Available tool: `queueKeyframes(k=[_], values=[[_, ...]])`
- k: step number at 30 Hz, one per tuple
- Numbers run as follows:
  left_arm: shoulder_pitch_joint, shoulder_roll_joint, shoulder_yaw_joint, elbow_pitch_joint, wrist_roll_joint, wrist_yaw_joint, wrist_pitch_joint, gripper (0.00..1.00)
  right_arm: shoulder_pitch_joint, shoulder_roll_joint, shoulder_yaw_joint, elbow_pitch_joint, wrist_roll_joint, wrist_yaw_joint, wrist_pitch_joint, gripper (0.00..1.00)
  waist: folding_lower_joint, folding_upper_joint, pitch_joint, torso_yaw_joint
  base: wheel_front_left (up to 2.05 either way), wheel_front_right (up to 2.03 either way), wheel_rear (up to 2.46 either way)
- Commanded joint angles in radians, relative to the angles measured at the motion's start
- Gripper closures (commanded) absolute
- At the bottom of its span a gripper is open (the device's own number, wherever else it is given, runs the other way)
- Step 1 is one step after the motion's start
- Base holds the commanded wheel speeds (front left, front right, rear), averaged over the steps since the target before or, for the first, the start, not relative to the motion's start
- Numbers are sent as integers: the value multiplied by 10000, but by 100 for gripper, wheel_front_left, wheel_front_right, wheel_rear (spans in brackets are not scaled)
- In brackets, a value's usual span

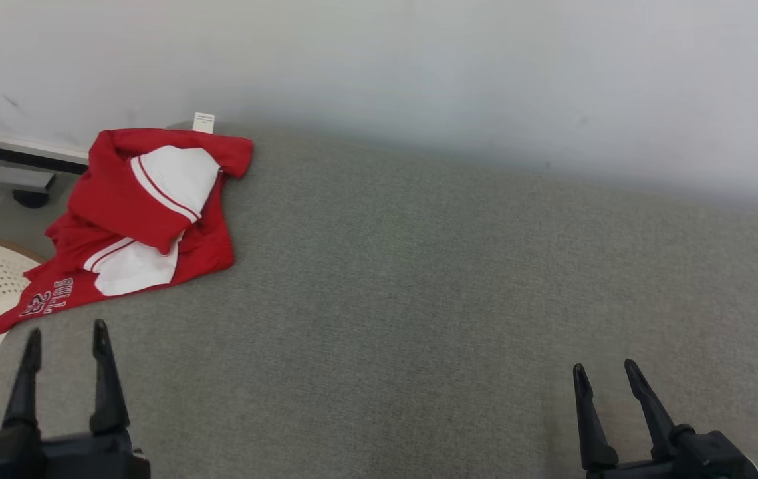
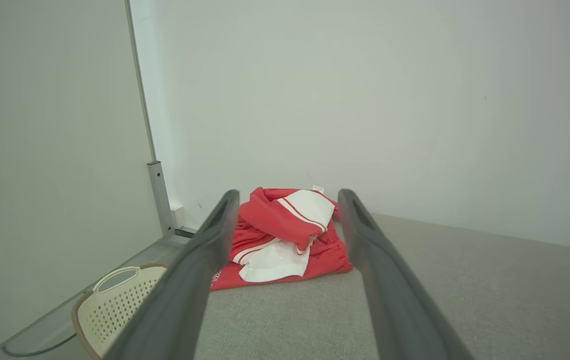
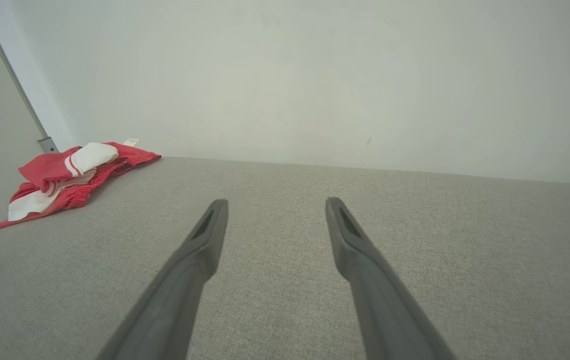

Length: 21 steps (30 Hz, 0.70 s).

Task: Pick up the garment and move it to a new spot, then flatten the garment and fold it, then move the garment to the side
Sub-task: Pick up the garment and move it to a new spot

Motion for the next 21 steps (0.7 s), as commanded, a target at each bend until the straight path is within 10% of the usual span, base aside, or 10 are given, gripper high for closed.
queueKeyframes(k=[1,21], values=[[-307,119,95,70,14,-67,-33,0,-157,-1,-29,-48,-47,33,-7,0,-1,-2,481,-563,0,0,0],[-4336,2297,1029,2509,-1124,-223,-30,0,-1521,-1,-224,-159,202,31,-7,0,-1,-2,2466,-2903,0,0,0]])
